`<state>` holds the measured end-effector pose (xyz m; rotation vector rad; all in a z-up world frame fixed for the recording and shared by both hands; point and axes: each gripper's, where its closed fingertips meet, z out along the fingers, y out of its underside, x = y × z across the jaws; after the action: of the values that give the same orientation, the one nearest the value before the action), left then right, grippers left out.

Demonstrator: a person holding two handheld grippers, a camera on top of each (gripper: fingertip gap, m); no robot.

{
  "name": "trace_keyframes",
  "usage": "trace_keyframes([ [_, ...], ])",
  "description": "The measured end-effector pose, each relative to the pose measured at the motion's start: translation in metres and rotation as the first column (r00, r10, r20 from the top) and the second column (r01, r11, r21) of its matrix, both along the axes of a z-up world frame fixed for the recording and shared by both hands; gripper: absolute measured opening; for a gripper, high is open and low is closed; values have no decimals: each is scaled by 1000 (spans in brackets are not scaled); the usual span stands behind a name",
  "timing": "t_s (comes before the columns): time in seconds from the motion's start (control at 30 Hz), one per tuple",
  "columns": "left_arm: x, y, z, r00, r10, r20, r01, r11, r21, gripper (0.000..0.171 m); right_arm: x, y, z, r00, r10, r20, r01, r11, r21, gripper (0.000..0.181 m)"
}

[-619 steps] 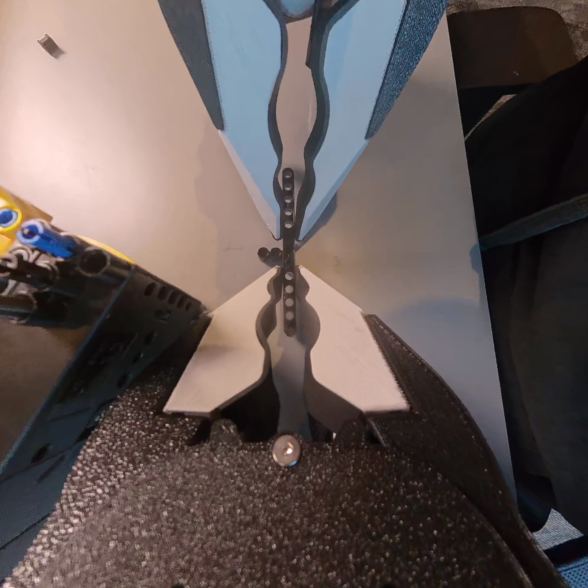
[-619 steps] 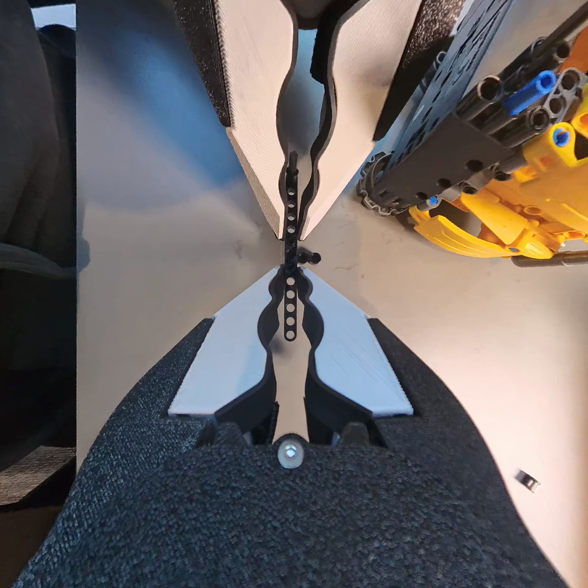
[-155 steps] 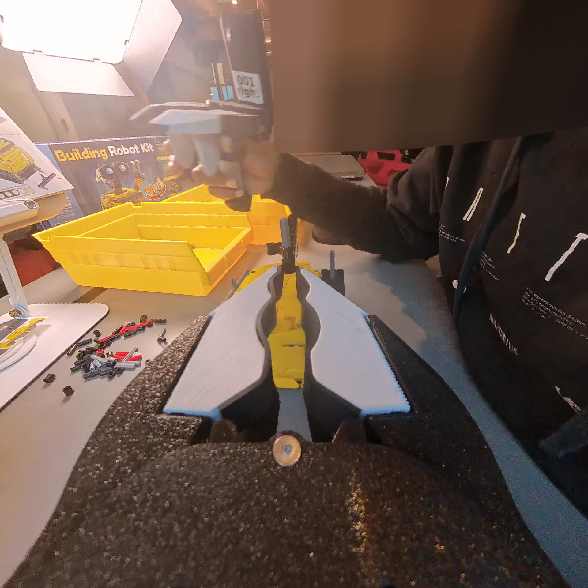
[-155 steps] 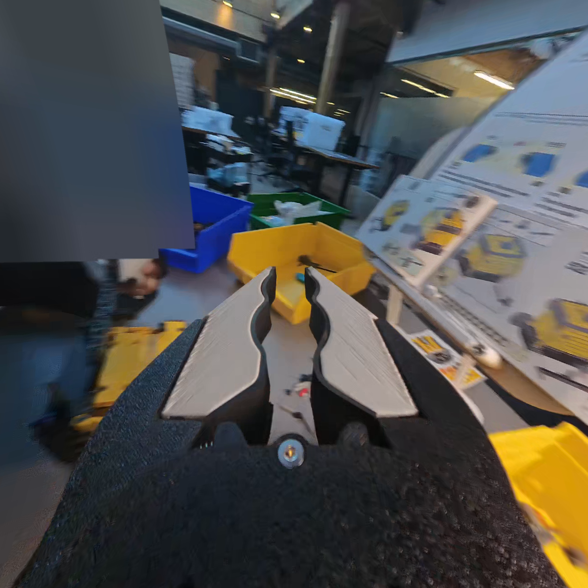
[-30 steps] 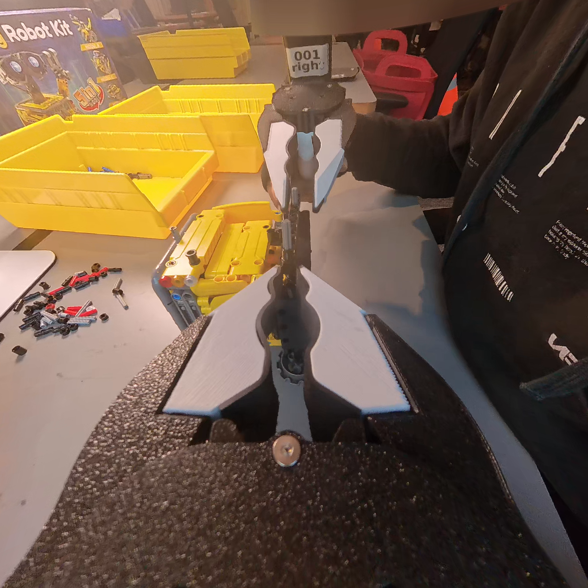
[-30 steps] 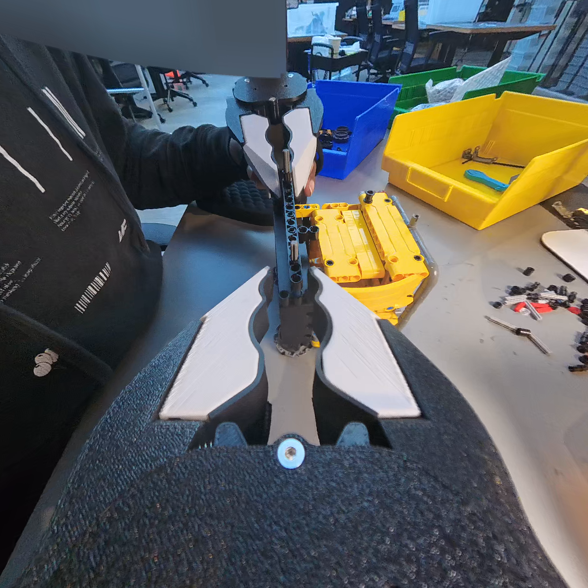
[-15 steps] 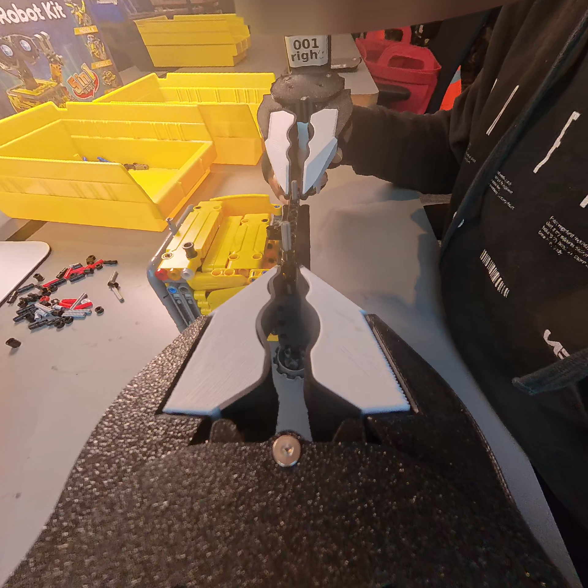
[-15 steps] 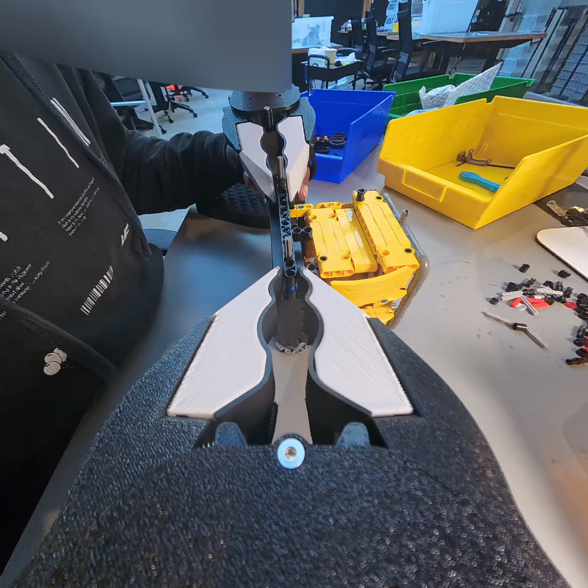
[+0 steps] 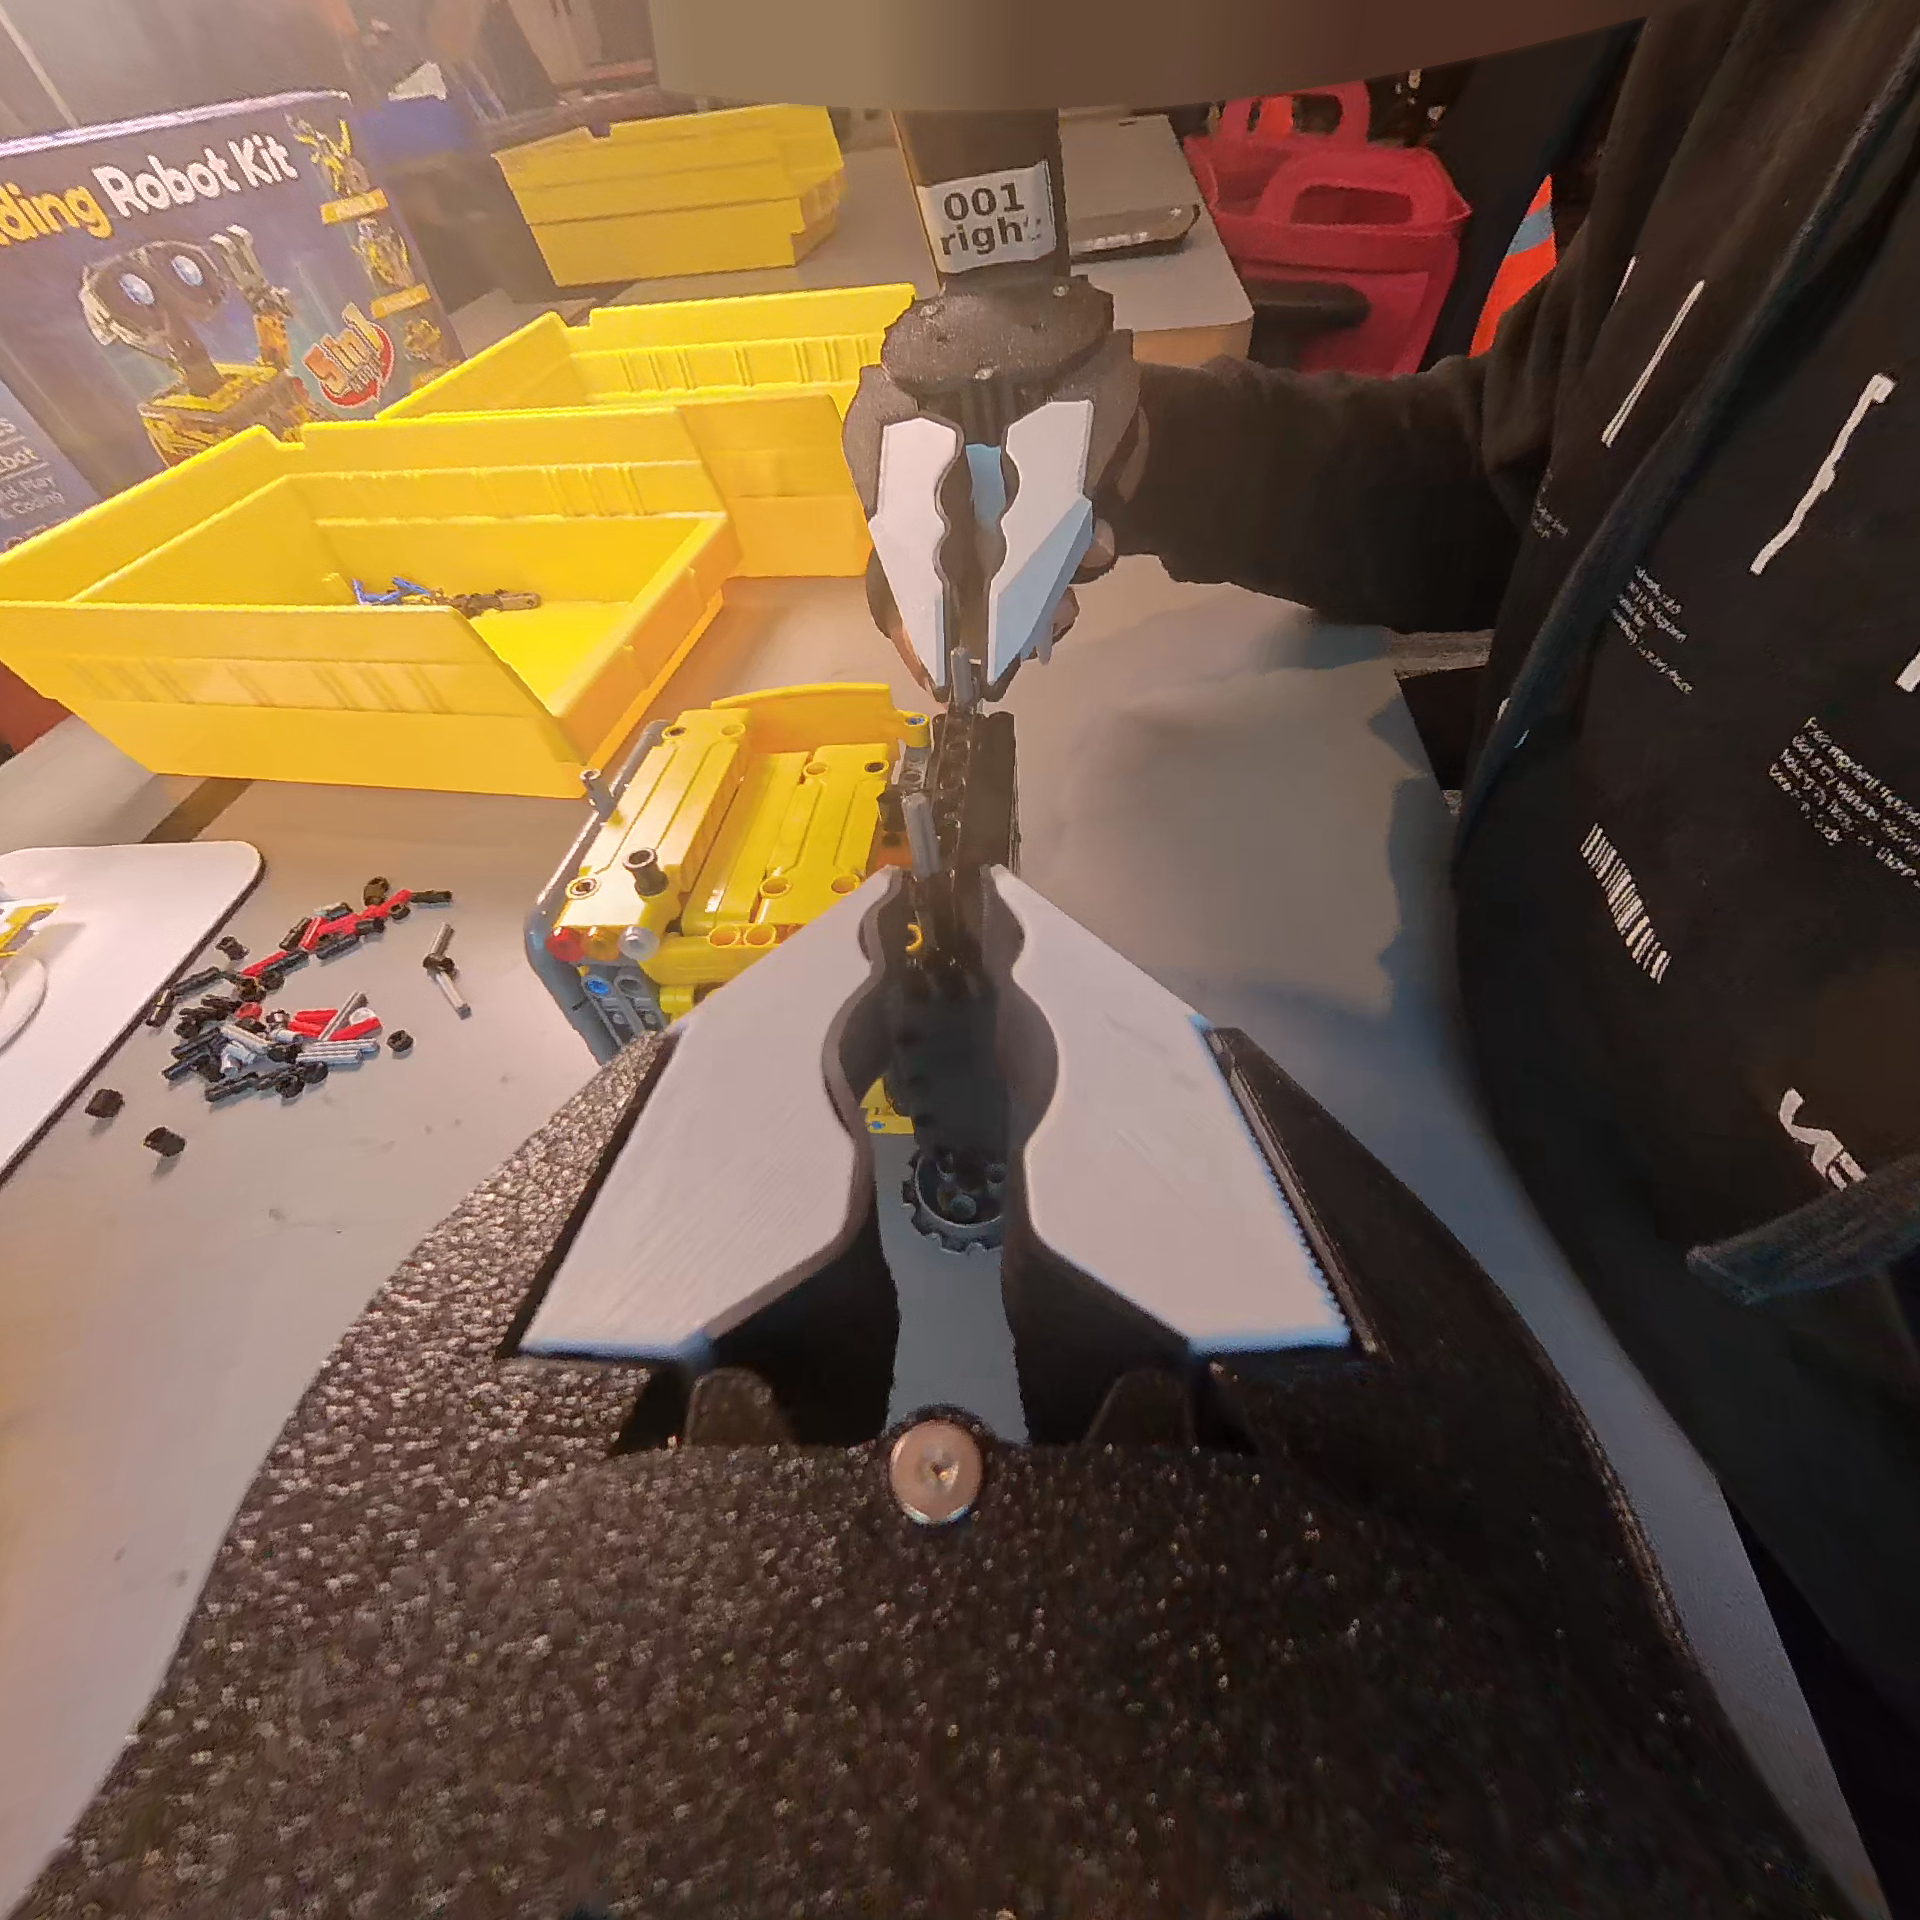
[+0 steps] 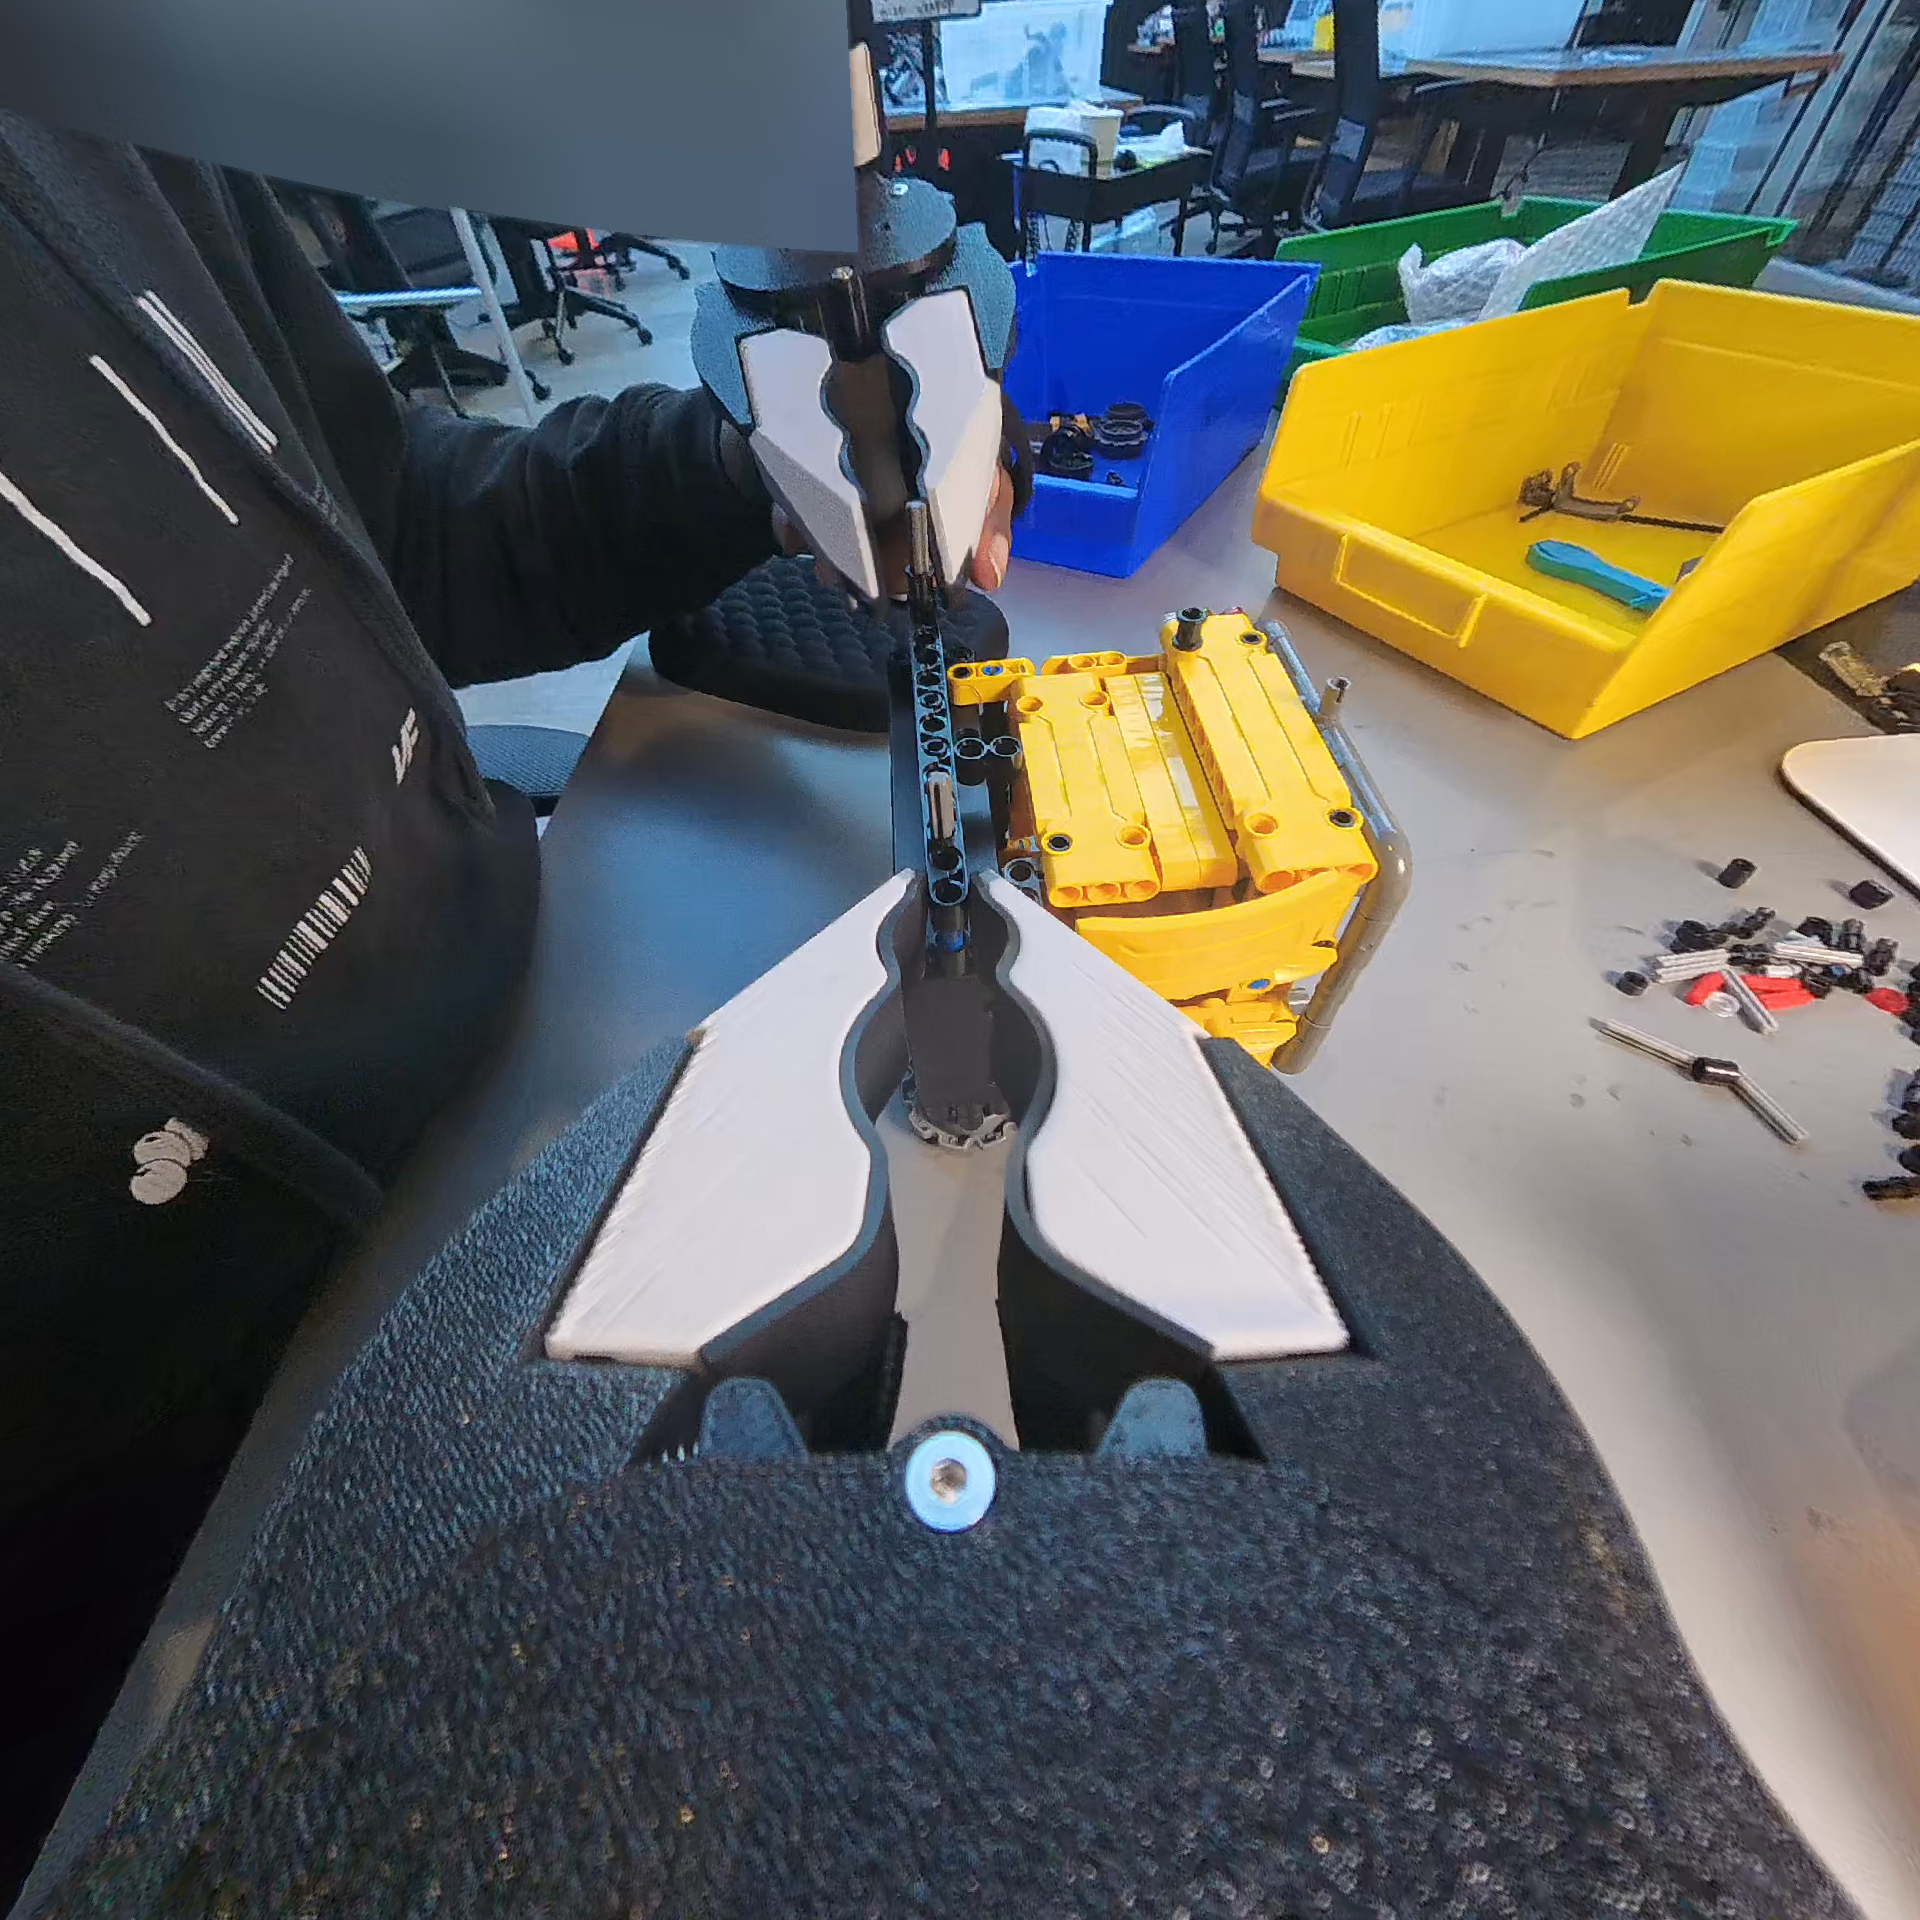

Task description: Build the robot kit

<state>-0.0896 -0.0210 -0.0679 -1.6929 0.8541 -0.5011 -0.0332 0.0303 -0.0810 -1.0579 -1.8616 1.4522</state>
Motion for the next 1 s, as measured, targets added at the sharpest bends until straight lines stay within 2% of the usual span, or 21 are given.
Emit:
trace_keyframes([
  [0.07,-1,1,-2,1000,15,-8,-15,1000,-4,6,0,-1,0,1000,1,5,-1,1000,4,8],
  [0.53,-1,-5,-9,1000,12,-12,-13,1000,-17,5,-1,-7,-1,1000,1,30,-3,999,48,8],
  [0.67,-1,-5,-9,1000,2,-10,-2,1000,-15,5,-1,-6,-5,998,-10,62,0,987,160,20],
  [0.87,0,-6,-9,999,-8,-45,8,1000,-16,5,-15,-12,38,1000,14,26,-21,955,296,20],
  [0.93,0,-6,-9,998,-13,-62,12,1000,-21,5,-23,-24,34,995,43,90,-73,932,354,18],
  [1.0,0,-6,-9,997,-15,-77,13,1000,-25,5,-30,-32,18,981,62,181,-137,891,433,17],
])
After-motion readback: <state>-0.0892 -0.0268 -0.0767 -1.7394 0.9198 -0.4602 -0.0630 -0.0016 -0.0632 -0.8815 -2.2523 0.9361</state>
